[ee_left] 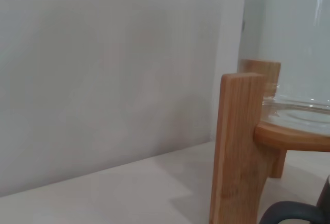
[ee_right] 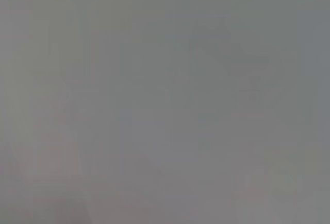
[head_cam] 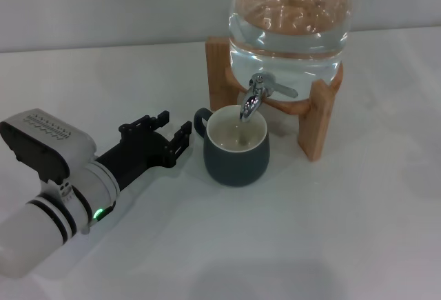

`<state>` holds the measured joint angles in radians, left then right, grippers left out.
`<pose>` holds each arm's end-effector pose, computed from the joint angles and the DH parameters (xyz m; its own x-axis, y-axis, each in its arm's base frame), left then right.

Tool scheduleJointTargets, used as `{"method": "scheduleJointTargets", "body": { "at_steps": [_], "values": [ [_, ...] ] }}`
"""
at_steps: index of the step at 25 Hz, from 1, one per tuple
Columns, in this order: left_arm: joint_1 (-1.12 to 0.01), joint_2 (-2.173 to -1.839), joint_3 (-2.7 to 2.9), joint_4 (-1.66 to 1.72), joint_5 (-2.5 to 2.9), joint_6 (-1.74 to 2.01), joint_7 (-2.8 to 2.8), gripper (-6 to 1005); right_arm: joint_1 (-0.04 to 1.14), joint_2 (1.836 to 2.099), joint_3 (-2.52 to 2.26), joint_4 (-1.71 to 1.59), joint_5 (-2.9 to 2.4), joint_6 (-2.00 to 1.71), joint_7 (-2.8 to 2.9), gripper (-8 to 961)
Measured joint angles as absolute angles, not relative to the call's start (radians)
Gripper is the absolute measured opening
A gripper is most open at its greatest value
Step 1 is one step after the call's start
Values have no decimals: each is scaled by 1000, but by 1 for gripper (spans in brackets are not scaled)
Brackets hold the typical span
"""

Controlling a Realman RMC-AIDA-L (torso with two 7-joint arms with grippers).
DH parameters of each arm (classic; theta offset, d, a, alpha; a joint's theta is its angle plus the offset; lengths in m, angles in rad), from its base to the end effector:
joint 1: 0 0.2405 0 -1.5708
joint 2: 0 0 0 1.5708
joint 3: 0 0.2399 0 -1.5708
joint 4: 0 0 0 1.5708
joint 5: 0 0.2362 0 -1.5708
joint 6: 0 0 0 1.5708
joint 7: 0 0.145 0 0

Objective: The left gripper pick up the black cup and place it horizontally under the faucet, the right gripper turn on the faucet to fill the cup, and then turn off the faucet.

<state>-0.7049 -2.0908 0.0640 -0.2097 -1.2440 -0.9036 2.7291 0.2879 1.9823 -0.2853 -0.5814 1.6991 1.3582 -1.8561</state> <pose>-0.2571 0.3513 -0.1290 0.7692 0.2465 0.5896 0.5838 -0.6464 -0.4913 0.3911 0.3040 0.1653 0.4533 0.0072 -0.8913 -0.8661 -0.2328 -0.4423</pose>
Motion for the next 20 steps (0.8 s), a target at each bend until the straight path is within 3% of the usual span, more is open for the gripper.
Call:
{"method": "scheduleJointTargets", "body": {
  "at_steps": [20],
  "values": [
    [-673, -2085, 25, -202, -1250, -963, 2728, 472, 281, 1978, -285, -581, 1699, 1358, -1855, 842]
  ]
}}
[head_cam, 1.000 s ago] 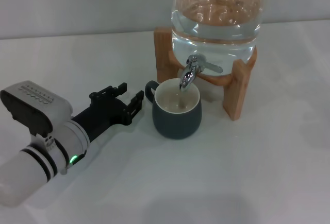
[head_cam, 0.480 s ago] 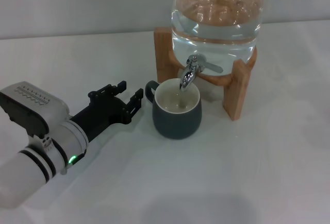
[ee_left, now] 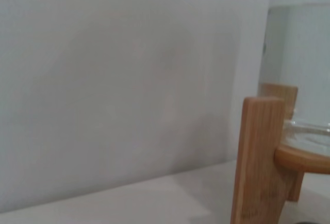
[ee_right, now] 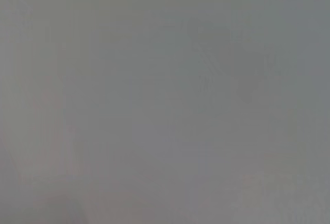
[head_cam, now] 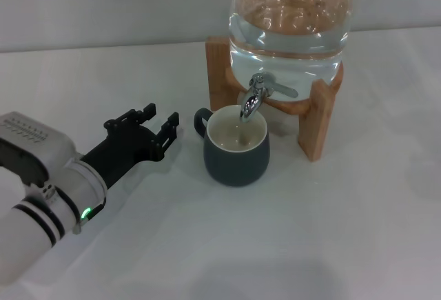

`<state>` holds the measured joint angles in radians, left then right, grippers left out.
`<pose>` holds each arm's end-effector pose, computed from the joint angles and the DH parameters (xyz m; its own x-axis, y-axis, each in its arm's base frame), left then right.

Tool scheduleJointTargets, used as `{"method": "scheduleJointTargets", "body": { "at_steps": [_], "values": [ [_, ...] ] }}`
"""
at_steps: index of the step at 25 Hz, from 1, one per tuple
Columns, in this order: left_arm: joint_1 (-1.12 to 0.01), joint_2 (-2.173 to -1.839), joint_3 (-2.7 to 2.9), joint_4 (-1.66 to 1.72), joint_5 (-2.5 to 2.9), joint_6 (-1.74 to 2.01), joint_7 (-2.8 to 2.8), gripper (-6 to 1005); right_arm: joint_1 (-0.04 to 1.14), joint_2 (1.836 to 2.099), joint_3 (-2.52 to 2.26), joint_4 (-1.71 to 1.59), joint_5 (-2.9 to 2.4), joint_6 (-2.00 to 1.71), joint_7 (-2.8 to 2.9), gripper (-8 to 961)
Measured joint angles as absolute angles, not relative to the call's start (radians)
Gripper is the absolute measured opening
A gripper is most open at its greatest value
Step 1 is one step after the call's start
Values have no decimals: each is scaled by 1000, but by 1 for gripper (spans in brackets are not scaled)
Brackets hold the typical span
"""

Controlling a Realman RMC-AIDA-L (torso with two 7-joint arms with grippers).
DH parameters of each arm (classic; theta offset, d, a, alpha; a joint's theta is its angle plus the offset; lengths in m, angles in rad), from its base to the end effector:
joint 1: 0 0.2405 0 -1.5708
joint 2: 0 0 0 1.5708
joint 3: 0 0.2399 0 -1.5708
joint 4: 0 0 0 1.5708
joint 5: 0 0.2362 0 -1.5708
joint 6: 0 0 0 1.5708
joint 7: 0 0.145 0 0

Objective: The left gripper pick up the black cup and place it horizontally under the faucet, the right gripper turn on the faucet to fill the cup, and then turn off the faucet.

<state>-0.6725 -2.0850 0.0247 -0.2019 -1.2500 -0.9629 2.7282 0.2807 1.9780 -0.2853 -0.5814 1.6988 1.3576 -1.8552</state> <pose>-0.2625 0.3502 -0.1176 0.7321 0.2247 0.6431 0.6198 -0.6114 -0.4919 0.3937 0.3012 0.1672 0.4564 0.0044 -0.8898 -0.8664 -0.2256 -0.4455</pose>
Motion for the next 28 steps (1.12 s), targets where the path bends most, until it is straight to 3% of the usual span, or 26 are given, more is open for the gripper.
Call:
{"method": "scheduleJointTargets", "body": {
  "at_steps": [7, 16, 17, 20, 28],
  "values": [
    [-648, -2079, 13, -185, -1250, -1011, 2681, 473, 277, 1971, -285, -581, 1700, 1355, -1849, 842],
    [-543, -2078, 13, -21, -1258, -1372, 2565, 473, 280, 1965, -285, -581, 1701, 1338, -1844, 842],
    [-482, -2079, 13, 91, -1314, -1621, 2451, 473, 281, 1963, -286, -581, 1699, 1334, -1843, 842],
    [-437, -2081, 14, 149, -1385, -1774, 2397, 473, 282, 1960, -292, -581, 1696, 1322, -1841, 842],
    [-391, -2080, 16, 184, -1443, -1850, 2363, 472, 275, 1946, -299, -630, 1576, 1403, -1763, 842]
  ]
}}
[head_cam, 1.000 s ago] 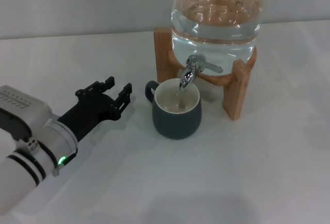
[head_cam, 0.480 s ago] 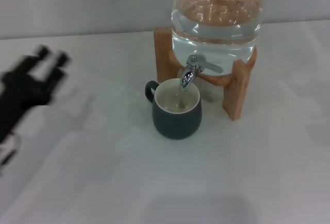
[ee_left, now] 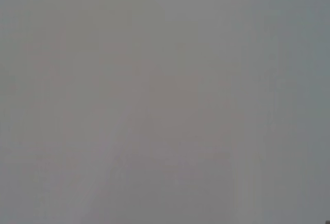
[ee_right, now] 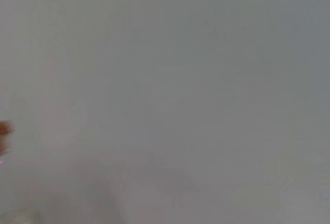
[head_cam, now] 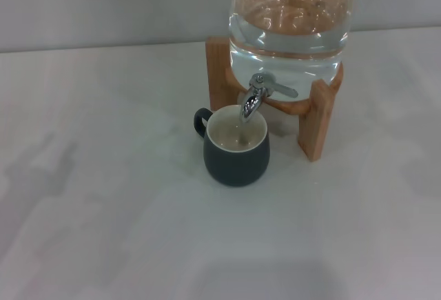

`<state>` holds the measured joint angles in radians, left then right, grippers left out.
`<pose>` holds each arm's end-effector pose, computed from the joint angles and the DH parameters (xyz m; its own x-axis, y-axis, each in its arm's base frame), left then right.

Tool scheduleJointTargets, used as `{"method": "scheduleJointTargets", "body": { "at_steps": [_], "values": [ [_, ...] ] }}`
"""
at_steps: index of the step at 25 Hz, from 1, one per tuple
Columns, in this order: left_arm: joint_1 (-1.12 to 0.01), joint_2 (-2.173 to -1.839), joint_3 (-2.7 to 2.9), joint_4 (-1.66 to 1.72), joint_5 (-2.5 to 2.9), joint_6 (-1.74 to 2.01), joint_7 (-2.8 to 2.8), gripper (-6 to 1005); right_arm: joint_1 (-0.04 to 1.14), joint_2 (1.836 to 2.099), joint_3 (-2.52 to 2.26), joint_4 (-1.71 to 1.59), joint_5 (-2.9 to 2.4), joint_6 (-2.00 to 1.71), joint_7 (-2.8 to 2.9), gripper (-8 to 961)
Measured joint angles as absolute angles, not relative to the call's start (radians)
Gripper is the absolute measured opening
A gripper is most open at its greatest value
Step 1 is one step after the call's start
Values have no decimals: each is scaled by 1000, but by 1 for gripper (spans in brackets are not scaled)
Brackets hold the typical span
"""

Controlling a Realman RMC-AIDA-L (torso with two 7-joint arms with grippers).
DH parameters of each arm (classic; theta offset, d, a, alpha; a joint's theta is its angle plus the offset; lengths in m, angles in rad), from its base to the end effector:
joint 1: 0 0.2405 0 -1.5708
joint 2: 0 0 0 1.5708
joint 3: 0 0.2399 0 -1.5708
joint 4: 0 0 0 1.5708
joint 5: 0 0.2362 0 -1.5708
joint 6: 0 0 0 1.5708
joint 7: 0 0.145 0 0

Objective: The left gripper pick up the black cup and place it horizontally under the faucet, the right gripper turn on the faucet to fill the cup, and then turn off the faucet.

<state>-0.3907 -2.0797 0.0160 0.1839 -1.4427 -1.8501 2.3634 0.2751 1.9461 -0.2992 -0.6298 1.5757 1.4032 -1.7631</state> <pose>-0.3066 0.2761 0.0422 0.3497 -0.2475 0.9036 0.6779 -0.5989 -0.4264 0.3905 0.2993 0.1732 0.4886 -0.0980 -0.8670 -0.8459 -0.2969 -0.4431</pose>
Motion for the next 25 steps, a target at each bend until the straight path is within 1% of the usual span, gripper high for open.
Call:
{"method": "scheduleJointTargets", "body": {
  "at_steps": [3, 6, 7, 8, 10, 14, 20, 25],
  "values": [
    [-392, -2080, 16, 200, -1445, -1853, 2352, 472, 267, 1951, -301, -697, 1512, 1479, -1729, 842],
    [-397, -2080, 15, 203, -1445, -1850, 2348, 472, 258, 1976, -310, -806, 1425, 1567, -1675, 842],
    [-399, -2080, 15, 208, -1445, -1847, 2347, 472, 258, 1976, -310, -806, 1425, 1567, -1675, 842],
    [-401, -2080, 15, 211, -1445, -1845, 2346, 472, 255, 1991, -312, -856, 1392, 1609, -1648, 842],
    [-403, -2080, 16, 218, -1445, -1835, 2341, 472, 254, 2000, -325, -881, 1381, 1660, -1627, 842],
    [-402, -2080, 15, 227, -1445, -1821, 2329, 472, 255, 2001, -421, -885, 1416, 1745, -1584, 842],
    [-387, -2080, 14, 231, -1458, -1807, 2314, 472, 258, 2002, -640, -883, 1526, 1749, -1565, 841],
    [-379, -2080, 14, 232, -1459, -1807, 2313, 472, 268, 2005, -708, -888, 1587, 1729, -1566, 841]
  ]
}}
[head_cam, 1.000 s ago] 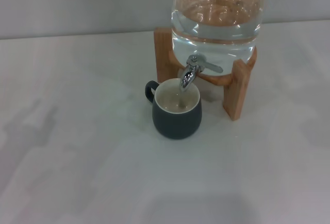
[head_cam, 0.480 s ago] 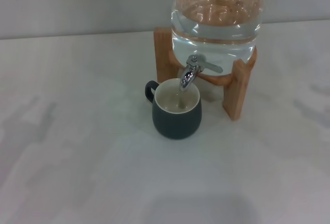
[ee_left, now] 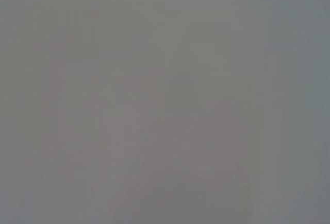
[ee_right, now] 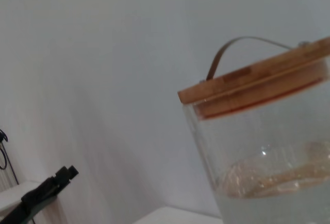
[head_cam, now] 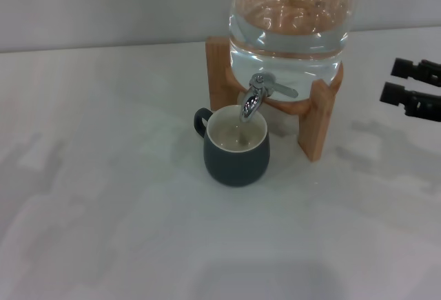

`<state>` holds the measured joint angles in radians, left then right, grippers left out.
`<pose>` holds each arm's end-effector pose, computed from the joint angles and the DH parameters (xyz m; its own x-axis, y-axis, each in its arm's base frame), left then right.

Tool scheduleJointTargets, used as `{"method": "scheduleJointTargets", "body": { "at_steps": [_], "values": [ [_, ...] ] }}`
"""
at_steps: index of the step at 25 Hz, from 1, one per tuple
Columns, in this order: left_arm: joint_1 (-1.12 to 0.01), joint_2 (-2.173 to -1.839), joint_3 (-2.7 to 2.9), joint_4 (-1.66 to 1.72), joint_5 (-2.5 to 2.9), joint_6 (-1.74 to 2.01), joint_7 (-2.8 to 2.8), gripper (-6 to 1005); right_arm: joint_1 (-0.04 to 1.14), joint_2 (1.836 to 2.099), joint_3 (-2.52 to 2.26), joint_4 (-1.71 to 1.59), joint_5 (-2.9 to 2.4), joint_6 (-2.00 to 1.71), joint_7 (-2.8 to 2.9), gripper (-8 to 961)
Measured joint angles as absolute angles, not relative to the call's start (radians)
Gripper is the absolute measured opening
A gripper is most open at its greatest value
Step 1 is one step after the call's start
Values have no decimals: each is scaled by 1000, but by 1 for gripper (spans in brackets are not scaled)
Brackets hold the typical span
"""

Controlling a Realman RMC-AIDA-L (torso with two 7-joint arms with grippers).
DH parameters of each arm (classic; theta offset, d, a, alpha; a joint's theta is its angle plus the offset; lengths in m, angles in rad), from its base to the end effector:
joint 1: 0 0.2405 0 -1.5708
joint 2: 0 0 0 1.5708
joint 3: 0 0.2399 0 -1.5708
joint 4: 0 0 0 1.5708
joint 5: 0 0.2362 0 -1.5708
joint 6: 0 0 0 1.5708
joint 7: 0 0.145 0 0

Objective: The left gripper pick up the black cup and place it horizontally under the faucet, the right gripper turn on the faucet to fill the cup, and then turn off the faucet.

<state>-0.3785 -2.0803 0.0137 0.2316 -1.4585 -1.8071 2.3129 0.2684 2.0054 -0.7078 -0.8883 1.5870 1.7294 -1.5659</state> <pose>-0.3185 0.2779 0.0511 0.3708 -0.2192 0.9025 0.7096 -0.5600 -0.4276 0.2820 0.3030 0.1143 0.5824 -0.2554 -0.7717 -0.5768 -0.7988 -0.1709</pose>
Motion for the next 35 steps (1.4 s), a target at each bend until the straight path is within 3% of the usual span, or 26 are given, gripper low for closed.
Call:
{"method": "scheduleJointTargets", "body": {
  "at_steps": [35],
  "values": [
    [-368, -2082, 14, 223, -1459, -1796, 2301, 472, 263, 2009, -1174, -1056, 1659, 1434, -1502, 841]
  ]
}}
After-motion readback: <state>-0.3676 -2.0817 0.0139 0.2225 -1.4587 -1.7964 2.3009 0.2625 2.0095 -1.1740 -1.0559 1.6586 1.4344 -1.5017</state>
